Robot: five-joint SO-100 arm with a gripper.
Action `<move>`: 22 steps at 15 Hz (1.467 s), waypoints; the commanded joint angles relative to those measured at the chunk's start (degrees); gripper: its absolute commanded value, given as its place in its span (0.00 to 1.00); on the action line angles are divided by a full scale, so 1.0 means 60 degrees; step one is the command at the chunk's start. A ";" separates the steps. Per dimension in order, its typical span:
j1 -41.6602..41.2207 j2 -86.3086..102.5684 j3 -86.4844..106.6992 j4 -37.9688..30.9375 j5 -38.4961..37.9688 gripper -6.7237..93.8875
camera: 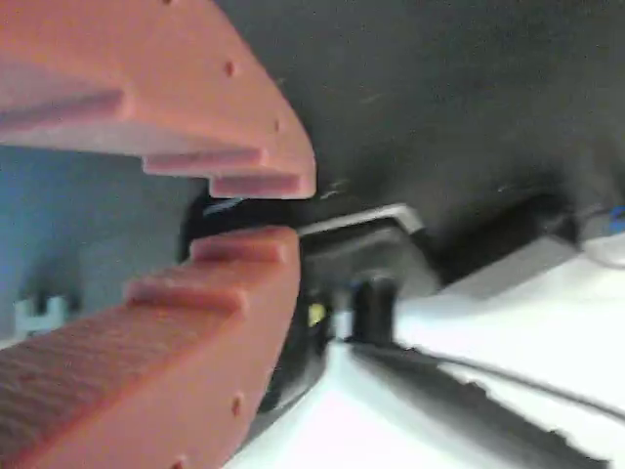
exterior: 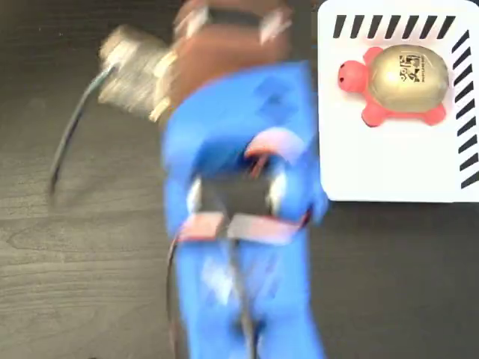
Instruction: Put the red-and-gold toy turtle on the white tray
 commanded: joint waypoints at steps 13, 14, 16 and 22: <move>-0.0132 0.9580 1.0034 0.1304 -0.1172 0.07; -0.0132 0.9771 1.0034 0.1802 -0.1172 0.07; -0.0308 1.0020 0.9771 0.3062 -0.1274 0.07; -0.0601 1.0078 0.9463 0.4292 -0.1084 0.07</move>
